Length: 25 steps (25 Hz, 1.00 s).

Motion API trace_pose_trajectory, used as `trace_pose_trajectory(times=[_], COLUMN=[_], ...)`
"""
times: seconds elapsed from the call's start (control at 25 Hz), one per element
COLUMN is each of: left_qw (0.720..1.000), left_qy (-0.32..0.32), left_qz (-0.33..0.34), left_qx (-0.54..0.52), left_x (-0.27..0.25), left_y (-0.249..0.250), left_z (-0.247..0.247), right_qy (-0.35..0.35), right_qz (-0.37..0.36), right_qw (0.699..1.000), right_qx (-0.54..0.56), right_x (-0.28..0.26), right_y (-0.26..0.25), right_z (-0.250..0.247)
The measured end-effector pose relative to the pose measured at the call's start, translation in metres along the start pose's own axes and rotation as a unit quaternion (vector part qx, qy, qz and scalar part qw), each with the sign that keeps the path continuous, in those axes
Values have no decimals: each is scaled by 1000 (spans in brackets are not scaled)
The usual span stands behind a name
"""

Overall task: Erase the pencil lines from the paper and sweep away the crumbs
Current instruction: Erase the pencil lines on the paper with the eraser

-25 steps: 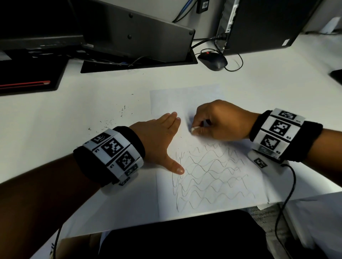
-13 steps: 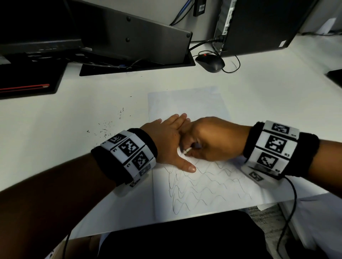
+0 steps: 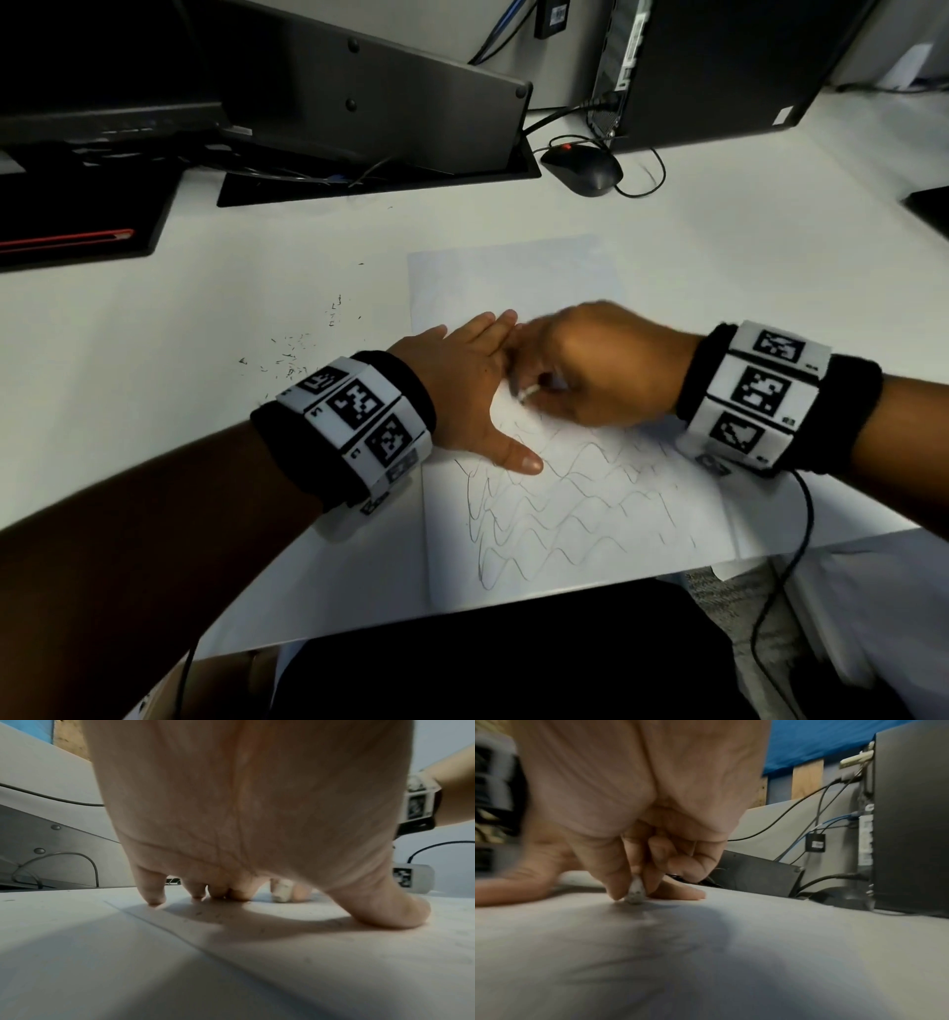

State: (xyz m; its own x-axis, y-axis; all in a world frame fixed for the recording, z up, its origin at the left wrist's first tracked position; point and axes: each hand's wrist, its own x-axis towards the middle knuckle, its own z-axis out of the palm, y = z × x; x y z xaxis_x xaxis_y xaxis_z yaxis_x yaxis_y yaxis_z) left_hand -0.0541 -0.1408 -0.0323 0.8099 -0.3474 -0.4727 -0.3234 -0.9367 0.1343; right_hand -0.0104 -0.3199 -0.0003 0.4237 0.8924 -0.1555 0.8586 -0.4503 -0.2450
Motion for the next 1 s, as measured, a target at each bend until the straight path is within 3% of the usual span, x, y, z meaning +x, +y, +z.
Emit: trace_pose_trajectory(times=[0.08, 0.24, 0.4, 0.52, 0.68, 0.84, 1.0], left_qw=[1000, 1000, 1000, 1000, 1000, 1000, 1000], left_qy=[-9, 1, -7, 1, -5, 0, -7], left_qz=[-5, -4, -5, -7, -3, -7, -9], left_qx=[4, 7, 11, 13, 9, 17, 5], left_x=[-2, -1, -2, -2, -2, -2, -3], left_y=[1, 1, 2, 2, 1, 2, 1], left_z=[-1, 0, -1, -2, -1, -1, -2], right_qy=[-41, 11, -35, 2, -30, 1, -26], right_qz=[-24, 35, -19, 29, -27, 27, -6], right_qw=[999, 999, 999, 999, 999, 1000, 1000], right_qx=[21, -6, 9, -20, -9, -5, 13], right_x=[-4, -1, -7, -4, -10, -8, -10], right_y=[-7, 6, -6, 5, -6, 4, -5], right_z=[4, -8, 0, -11, -2, -8, -2])
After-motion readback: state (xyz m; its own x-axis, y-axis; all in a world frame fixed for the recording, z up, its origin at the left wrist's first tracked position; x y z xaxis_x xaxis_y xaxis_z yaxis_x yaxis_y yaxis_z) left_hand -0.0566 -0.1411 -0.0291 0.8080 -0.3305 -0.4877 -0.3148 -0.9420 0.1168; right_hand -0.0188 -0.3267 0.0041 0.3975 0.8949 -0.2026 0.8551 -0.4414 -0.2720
